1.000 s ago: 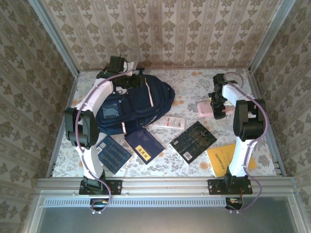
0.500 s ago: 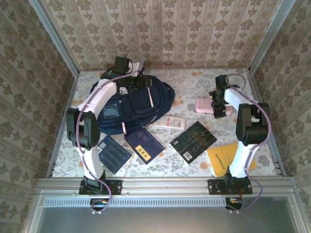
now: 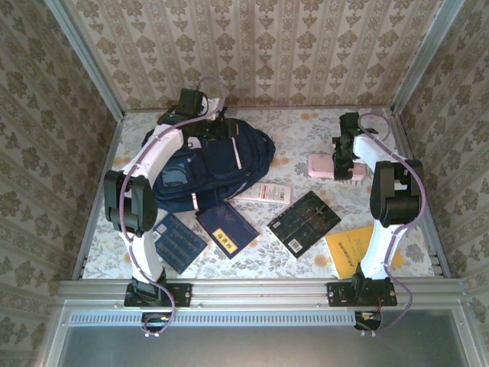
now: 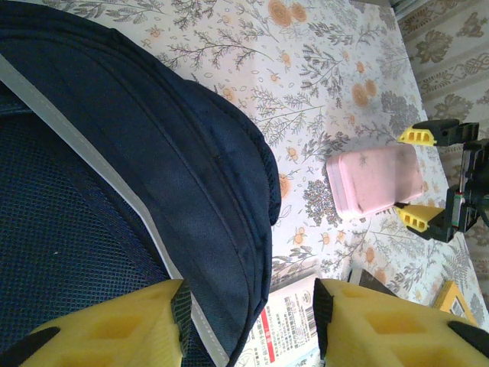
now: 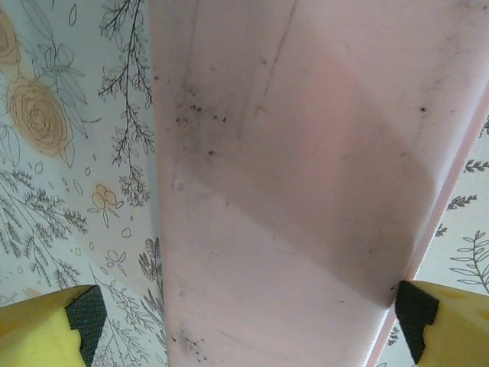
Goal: Pack the student bag
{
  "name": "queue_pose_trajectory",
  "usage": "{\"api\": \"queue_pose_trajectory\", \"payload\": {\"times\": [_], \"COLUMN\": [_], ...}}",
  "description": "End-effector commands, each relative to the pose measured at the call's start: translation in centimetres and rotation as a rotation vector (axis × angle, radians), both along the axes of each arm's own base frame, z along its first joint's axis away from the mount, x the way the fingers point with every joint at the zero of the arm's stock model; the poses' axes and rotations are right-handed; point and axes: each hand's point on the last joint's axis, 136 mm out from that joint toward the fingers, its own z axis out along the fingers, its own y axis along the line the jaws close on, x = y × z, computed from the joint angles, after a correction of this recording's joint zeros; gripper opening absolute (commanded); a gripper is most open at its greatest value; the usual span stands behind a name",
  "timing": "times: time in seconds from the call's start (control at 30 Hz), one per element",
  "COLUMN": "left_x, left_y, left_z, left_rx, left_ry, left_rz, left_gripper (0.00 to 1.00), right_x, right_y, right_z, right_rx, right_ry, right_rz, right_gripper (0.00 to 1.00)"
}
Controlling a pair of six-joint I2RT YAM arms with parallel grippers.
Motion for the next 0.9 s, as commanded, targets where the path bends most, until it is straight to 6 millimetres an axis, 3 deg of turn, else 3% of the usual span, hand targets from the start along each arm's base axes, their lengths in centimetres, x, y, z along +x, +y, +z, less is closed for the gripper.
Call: {"api": "queue_pose_trajectory", "payload": {"times": [0.0, 0.2, 0.53, 0.7, 0.87], "left_x": [-0.4, -0.5, -0.4, -0.3, -0.5], "left_y": [0.3, 0.1, 0.1, 0.0, -0.1], "left_z": [2.4, 2.5, 2.1, 2.1, 2.4], "left_rx": [-0.036, -0.043, -0.047, -0.059, -0.064], "left_ry": [-0.043, -0.041, -0.03, -0.023, -0.027], "left_rz": [-0.012, -0.017, -0.019, -0.018, -0.02], "left_gripper": [0.48, 0.48, 0.47, 0.46, 0.46], "right_x": [-1.7, -2.0, -3.5, -3.3, -2.3], "right_y": [-1.2, -2.4, -2.4, -2.4, -2.3], "right_z": [-2.3, -3.9, -6.4, -6.6, -4.9], "right_rx": [0.009, 0.026, 0.057, 0.059, 0.049], "right_ry": [0.119, 0.174, 0.273, 0.238, 0.183], "right_rz": [-0.098, -0.144, -0.121, -0.097, -0.033], "right_gripper": [1.0, 1.0, 0.99, 0.88, 0.82]}}
